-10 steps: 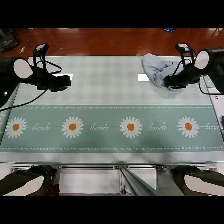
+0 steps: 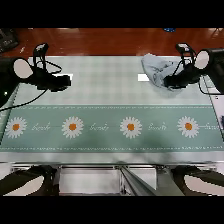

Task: Fold the shirts.

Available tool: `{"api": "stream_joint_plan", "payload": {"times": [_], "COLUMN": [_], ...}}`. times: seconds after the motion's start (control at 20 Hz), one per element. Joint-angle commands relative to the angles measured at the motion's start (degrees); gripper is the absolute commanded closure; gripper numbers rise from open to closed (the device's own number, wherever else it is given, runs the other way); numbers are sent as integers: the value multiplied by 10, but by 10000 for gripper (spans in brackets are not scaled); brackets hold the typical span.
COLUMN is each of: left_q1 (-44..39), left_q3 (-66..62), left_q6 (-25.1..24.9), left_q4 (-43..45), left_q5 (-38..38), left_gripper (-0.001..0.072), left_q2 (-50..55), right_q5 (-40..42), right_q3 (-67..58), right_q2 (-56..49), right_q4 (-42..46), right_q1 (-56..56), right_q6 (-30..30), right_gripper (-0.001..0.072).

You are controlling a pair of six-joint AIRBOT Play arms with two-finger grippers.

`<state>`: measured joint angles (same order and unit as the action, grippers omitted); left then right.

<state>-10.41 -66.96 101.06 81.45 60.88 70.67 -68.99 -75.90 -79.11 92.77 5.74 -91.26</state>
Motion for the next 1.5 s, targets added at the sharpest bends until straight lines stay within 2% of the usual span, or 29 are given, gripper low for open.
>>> {"api": "stream_joint_plan", "payload": {"times": [0.0,0.1,0.2,0.4,0.45,0.5,0.55,0.65,0.75,1.1,1.3,1.35,1.4,1.45], "left_q1": [0,0,0,3,7,12,18,44,75,105,105,105,105,106], "left_q3": [0,0,0,0,0,0,0,0,0,0,1,0,0,0], "left_q6": [0,0,0,0,-1,-5,-10,-11,-11,-30,-30,-31,-31,-34], "left_q4": [0,0,0,9,27,55,85,129,128,128,126,126,126,126], "left_q5": [0,-5,-46,-98,-125,-149,-171,-201,-209,-209,-203,-191,-173,-152], "left_gripper": [685,685,685,676,567,357,201,199,200,200,201,201,201,201], "left_q2": [0,1,3,13,16,19,20,19,20,23,23,22,17,10], "right_q5": [0,0,12,131,168,199,239,315,338,242,191,178,157,141], "right_q3": [0,0,0,0,0,0,0,-1,-21,-133,-139,-139,-142,-147], "right_q2": [0,0,0,0,0,0,0,-7,-48,-252,-292,-295,-293,-286], "right_q4": [0,0,-5,10,23,32,59,148,154,9,1,0,-6,-28], "right_q1": [0,0,0,0,0,0,0,-4,-30,-113,-117,-117,-116,-116], "right_q6": [0,0,0,0,-1,-2,-23,-113,-179,-157,-141,-141,-134,-90], "right_gripper": [689,689,690,684,575,363,296,296,296,297,302,335,509,686]}}
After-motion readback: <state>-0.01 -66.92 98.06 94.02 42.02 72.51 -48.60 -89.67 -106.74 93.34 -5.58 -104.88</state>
